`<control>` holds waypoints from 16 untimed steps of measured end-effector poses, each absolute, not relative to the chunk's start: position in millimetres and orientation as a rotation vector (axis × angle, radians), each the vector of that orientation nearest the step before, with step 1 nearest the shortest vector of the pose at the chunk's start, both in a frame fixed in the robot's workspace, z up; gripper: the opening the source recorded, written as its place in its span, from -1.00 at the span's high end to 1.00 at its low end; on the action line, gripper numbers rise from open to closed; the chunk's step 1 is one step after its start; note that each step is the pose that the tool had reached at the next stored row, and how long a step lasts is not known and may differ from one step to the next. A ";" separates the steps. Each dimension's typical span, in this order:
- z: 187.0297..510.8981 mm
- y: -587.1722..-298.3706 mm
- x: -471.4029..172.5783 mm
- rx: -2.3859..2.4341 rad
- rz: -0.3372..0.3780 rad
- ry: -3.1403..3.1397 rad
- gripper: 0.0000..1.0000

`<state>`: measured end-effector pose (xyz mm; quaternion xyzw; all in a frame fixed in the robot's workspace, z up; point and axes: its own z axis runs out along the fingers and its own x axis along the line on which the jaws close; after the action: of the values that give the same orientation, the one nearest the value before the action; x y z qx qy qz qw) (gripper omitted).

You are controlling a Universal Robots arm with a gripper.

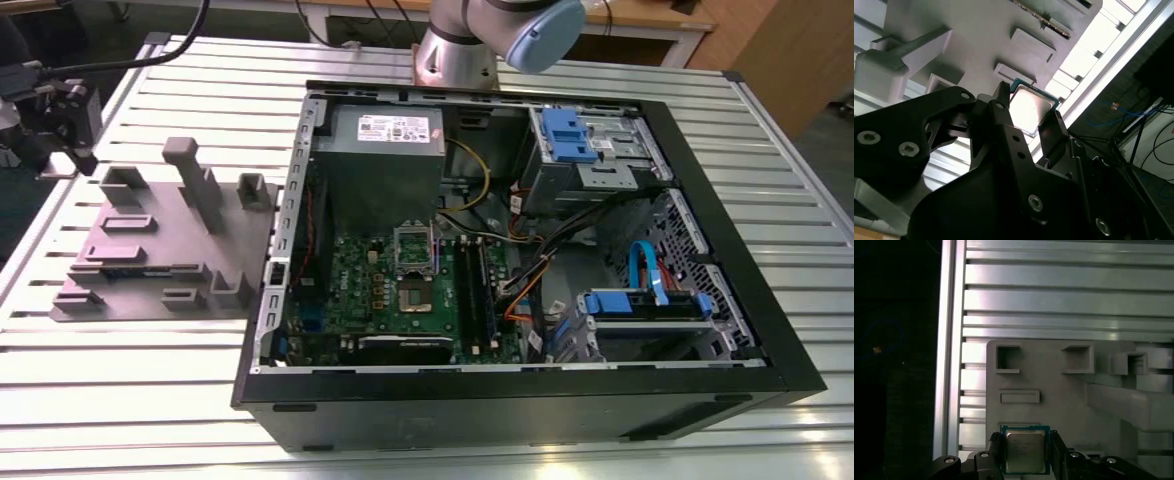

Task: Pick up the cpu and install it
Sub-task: 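Pick up the cpu and move it towards the insertion slot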

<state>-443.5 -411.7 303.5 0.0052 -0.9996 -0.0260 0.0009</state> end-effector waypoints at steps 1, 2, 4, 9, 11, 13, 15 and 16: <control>305.2 -411.7 -443.5 0.016 -0.082 -3.139 0.05; 307.0 -411.7 -443.5 0.016 -0.082 -3.139 0.05; 310.4 -411.7 -443.5 0.016 -0.082 -3.139 0.05; 318.9 -411.7 -443.5 0.016 -0.082 -3.139 0.05; 321.9 -411.7 -443.5 0.016 -0.082 -3.139 0.05; 324.6 -411.7 -443.5 0.017 -0.082 -3.139 0.05; 327.6 -411.7 -443.5 0.016 -0.082 -3.139 0.05; 329.1 -411.7 -443.5 0.016 -0.082 -3.139 0.05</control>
<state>-443.5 -411.7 329.1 0.0053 -0.9996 -0.0260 0.0009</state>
